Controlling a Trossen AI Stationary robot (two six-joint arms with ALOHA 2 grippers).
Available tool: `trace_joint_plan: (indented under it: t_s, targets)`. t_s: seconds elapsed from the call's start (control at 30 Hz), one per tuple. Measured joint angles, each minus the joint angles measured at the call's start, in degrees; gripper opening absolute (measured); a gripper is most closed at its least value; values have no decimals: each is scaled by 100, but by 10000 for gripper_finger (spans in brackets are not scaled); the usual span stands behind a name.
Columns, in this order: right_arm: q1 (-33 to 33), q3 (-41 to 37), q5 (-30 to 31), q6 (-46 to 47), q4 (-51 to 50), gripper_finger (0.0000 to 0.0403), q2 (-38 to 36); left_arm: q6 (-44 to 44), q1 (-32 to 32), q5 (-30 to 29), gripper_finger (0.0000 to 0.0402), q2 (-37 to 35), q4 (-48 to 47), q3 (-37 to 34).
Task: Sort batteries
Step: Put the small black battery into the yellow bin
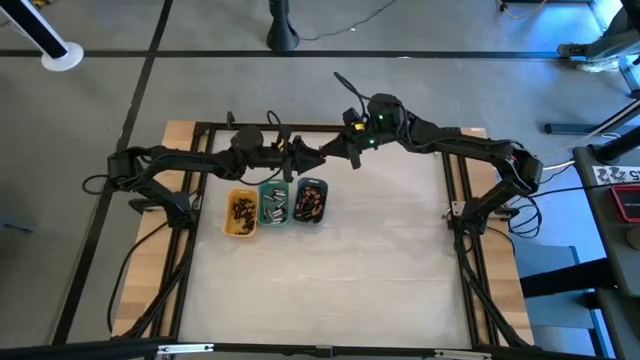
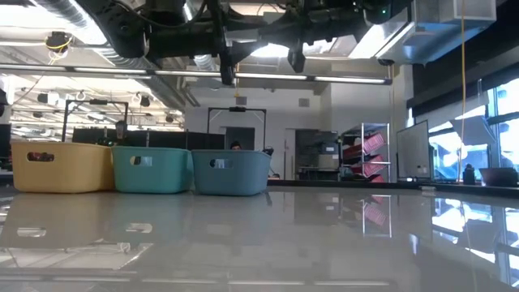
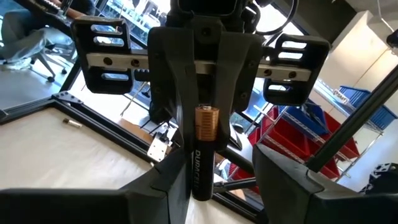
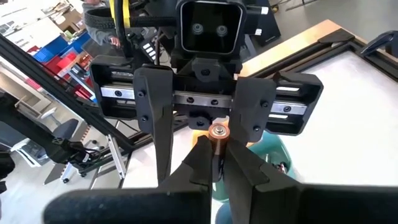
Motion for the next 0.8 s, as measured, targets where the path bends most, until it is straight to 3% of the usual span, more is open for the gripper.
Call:
trace_joint_plan:
  t_s: [0.23, 0.6, 0.8]
  targets:
    - [0, 0, -44, 3, -17, 21, 2, 86, 35, 14, 145, 0, -20, 0]
    - [0, 0, -106, 6, -48, 21, 2, 204, 125, 225, 30, 0, -140, 0]
    - [0, 0, -107, 4, -50, 21, 2, 233, 125, 261, 25, 0, -140, 0]
